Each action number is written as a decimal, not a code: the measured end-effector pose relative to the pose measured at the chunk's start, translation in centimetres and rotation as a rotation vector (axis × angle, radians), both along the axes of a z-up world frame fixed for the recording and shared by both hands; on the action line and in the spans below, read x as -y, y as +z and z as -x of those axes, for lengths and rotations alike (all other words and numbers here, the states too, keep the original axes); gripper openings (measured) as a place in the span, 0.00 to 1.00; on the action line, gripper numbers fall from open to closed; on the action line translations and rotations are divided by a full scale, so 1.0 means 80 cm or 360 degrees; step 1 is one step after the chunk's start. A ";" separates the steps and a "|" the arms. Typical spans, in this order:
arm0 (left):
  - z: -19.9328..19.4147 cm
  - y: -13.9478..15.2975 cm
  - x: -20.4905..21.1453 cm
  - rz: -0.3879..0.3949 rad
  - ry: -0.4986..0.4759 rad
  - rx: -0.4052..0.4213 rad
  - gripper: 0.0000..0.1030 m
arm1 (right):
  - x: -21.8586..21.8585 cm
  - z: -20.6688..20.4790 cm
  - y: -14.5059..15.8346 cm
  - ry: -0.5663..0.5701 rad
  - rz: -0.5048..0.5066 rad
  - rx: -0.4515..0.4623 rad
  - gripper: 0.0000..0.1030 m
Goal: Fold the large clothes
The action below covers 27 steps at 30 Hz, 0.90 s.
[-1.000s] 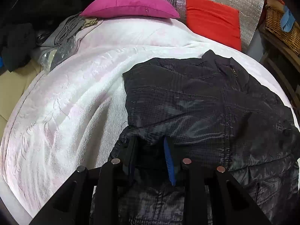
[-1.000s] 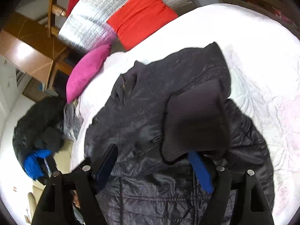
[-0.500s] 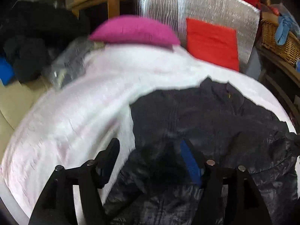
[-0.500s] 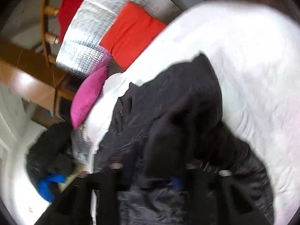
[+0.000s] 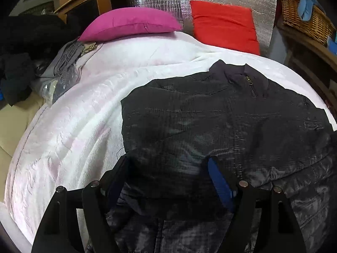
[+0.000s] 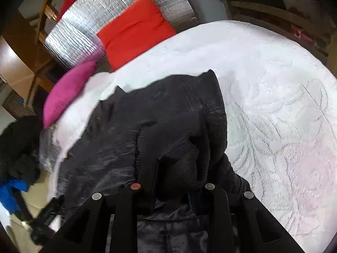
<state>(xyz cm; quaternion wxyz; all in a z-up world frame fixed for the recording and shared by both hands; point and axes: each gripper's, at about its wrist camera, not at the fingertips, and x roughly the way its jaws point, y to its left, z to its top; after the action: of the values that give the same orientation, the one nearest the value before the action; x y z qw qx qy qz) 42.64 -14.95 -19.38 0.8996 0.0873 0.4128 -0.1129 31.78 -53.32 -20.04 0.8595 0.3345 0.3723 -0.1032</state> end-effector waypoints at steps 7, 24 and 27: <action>0.004 -0.002 -0.001 -0.0016 -0.0009 0.0016 0.76 | 0.015 0.040 0.042 -0.0219 0.0211 0.0129 0.79; 0.005 -0.004 0.005 -0.0057 -0.0022 0.0047 0.77 | -0.040 -0.034 0.009 0.0139 0.0390 -0.0022 0.55; 0.005 -0.004 0.005 -0.0065 -0.0023 0.0052 0.78 | -0.035 -0.037 -0.003 0.0157 0.0387 -0.0079 0.55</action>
<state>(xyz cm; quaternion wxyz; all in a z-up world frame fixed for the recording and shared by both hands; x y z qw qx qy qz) 42.22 -15.37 -19.72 0.9035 0.1104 0.3994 -0.1096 34.70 -50.55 -20.26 0.8883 0.2066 0.3943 -0.1134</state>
